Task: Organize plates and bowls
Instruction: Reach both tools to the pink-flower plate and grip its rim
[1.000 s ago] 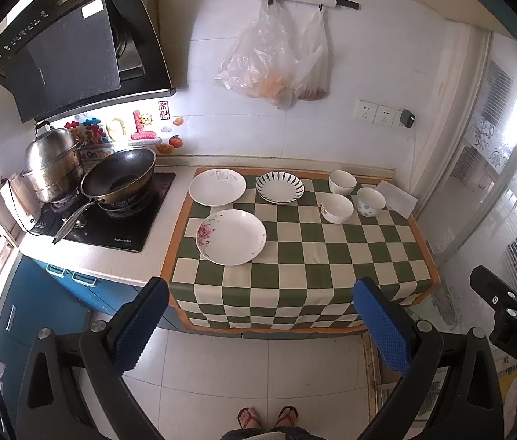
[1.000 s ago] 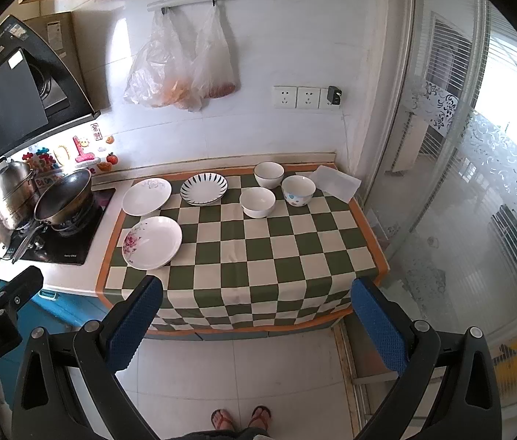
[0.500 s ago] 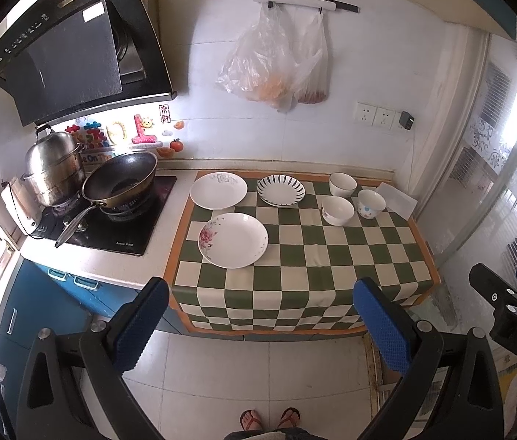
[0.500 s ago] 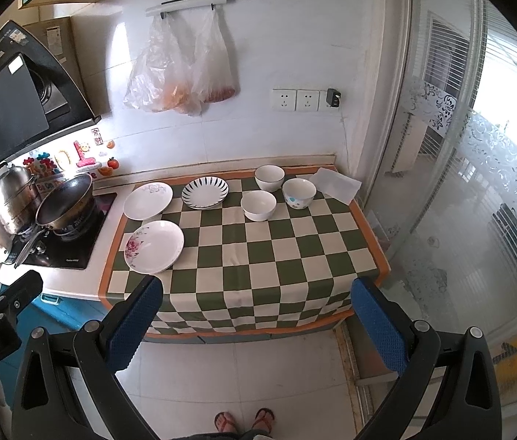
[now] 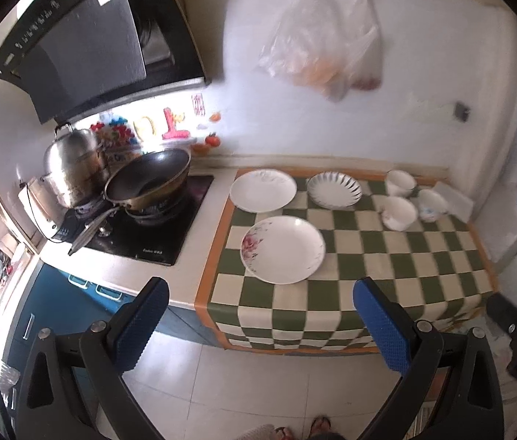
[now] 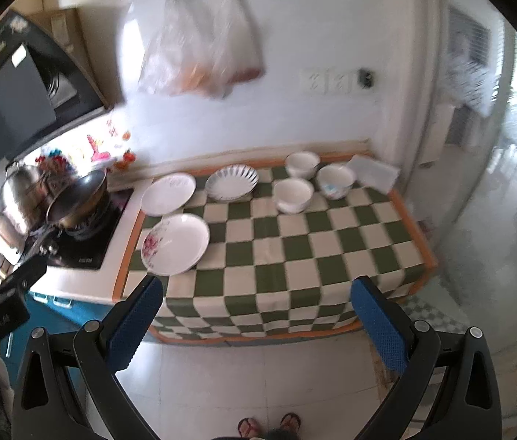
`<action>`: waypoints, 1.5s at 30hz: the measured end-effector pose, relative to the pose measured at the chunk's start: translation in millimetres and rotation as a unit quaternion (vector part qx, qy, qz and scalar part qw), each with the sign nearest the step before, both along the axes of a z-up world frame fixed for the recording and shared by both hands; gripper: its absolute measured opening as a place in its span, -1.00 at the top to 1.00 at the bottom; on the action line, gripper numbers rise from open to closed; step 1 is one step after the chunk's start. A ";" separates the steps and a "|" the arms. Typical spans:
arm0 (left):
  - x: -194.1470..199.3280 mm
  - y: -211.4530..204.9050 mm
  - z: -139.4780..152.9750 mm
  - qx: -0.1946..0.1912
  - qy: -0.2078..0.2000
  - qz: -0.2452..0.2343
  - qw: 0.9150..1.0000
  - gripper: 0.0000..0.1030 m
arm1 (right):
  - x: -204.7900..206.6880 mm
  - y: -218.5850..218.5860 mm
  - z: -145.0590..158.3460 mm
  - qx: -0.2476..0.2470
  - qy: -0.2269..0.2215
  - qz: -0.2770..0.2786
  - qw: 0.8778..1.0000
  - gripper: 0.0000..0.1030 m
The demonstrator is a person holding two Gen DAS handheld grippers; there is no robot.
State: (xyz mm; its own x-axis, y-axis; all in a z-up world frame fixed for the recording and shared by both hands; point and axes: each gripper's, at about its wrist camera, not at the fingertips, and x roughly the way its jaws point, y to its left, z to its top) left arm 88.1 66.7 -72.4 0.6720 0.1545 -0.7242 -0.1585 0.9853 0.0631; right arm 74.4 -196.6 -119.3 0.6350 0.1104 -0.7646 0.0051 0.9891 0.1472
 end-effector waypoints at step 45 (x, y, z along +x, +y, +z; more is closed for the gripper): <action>292.5 134.0 -315.0 -0.185 0.304 0.047 0.933 0.44 | 401.7 151.7 -386.6 0.157 0.328 0.186 0.913 0.80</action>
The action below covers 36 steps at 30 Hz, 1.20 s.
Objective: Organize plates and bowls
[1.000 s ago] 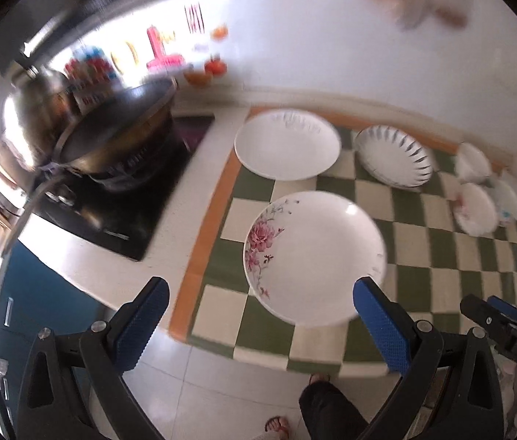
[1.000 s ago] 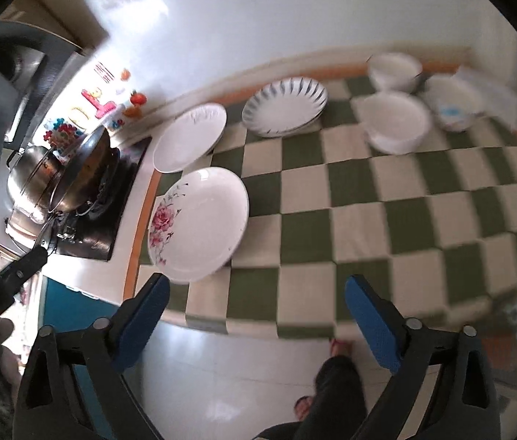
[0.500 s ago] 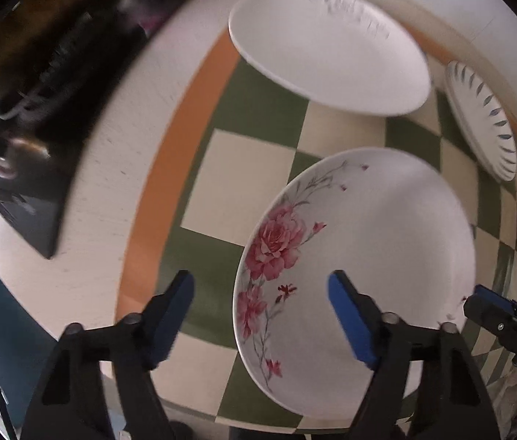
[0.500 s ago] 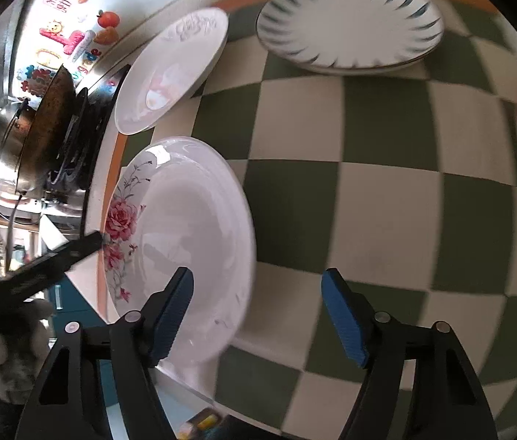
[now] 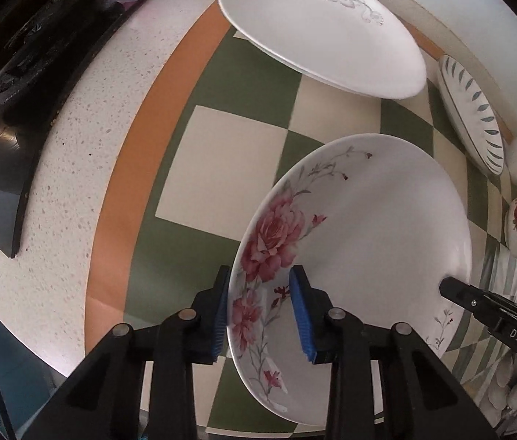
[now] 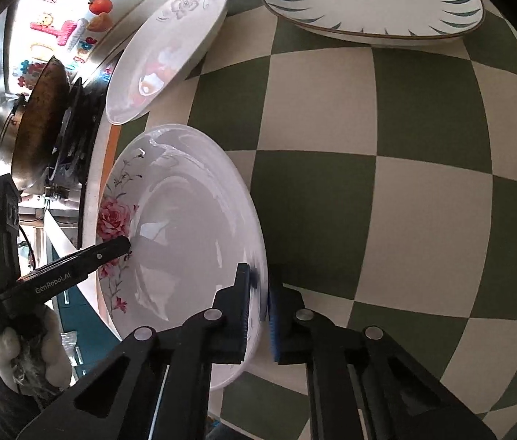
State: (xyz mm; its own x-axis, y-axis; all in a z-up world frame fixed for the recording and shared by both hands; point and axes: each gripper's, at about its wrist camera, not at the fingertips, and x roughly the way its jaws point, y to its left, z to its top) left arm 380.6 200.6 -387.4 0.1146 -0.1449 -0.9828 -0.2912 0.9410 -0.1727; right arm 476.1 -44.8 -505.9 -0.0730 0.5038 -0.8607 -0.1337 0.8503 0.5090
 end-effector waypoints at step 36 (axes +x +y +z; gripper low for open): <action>13.6 -142.5 0.0 0.019 -0.016 -0.110 0.994 0.44 | -23.3 -150.8 12.1 -0.004 -0.033 -0.097 0.995 0.80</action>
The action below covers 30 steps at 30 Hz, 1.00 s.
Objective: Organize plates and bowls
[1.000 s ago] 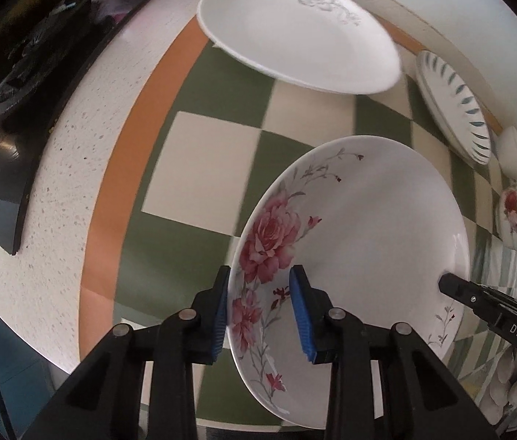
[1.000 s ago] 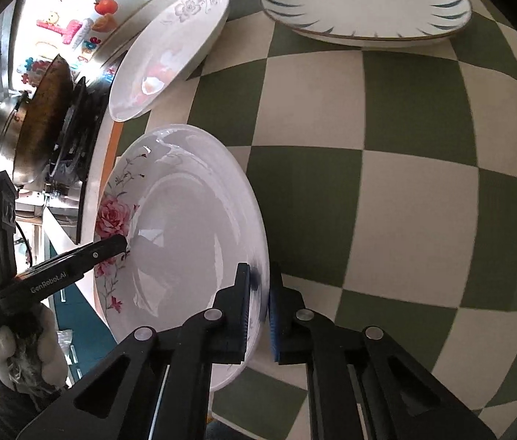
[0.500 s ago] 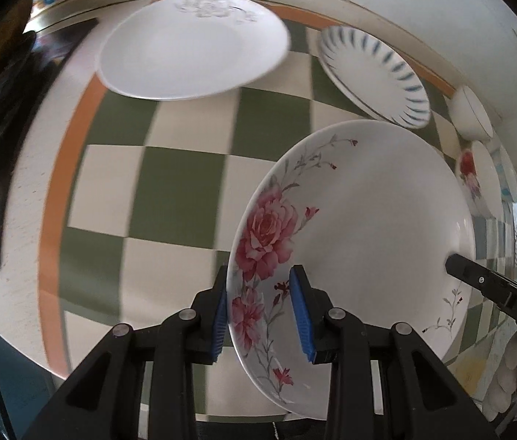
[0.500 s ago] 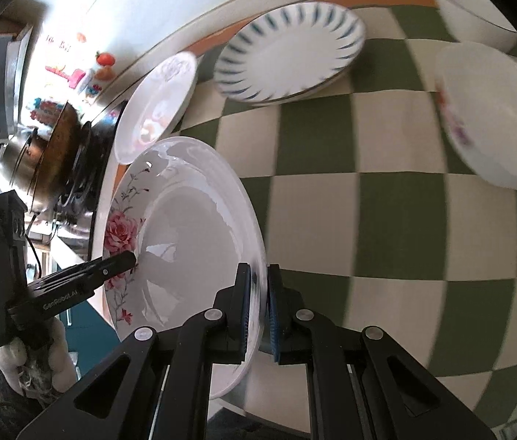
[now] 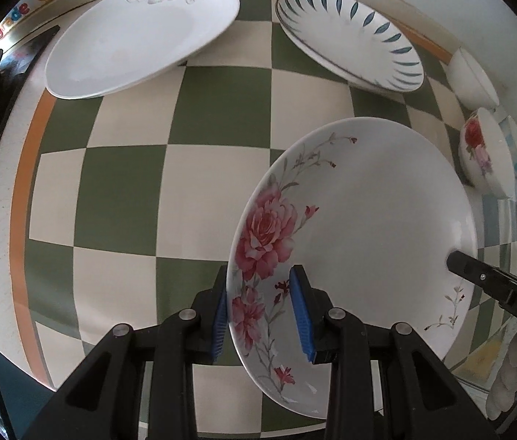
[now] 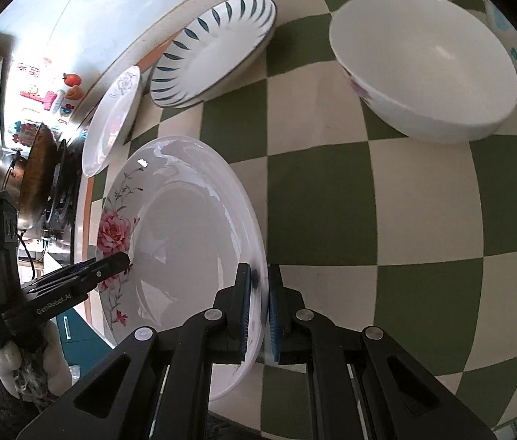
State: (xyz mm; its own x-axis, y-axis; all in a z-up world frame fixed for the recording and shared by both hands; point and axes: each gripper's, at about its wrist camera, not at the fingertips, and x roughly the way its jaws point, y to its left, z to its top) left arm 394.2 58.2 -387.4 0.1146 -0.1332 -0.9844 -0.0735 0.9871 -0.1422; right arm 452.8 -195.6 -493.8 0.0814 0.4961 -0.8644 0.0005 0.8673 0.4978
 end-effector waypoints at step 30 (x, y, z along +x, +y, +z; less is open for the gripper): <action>110.0 196.4 40.8 -0.037 -0.056 0.183 0.981 0.17 | 157.9 151.3 84.4 0.056 -0.037 0.046 0.997 0.27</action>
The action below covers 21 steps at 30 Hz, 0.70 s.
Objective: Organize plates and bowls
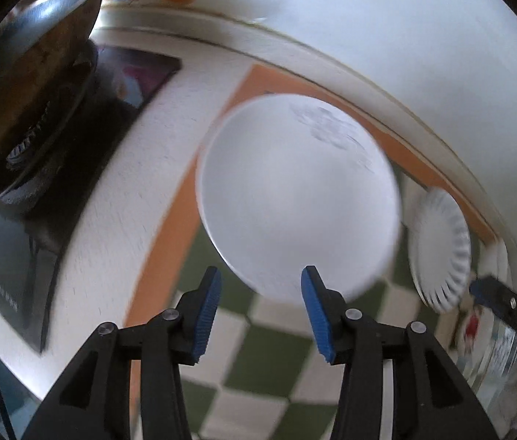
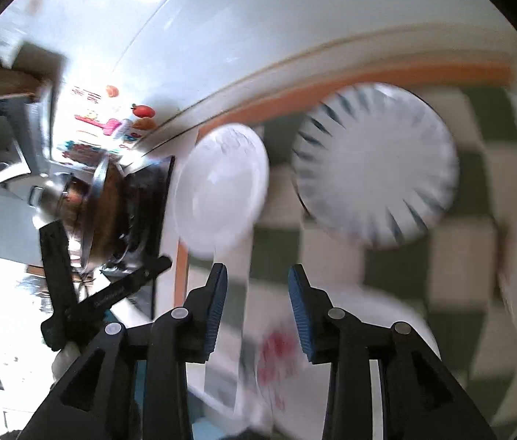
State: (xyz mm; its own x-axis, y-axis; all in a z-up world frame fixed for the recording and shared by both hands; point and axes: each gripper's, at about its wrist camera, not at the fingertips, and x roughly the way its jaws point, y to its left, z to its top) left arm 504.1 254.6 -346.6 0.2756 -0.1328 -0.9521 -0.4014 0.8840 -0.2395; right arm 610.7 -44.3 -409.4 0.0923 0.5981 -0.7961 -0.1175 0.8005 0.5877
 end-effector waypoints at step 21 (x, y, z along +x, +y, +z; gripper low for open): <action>54.7 50.5 -73.3 -0.034 0.038 -0.019 0.999 0.53 | 138.0 128.8 -104.6 -0.112 -0.006 0.121 0.986 0.73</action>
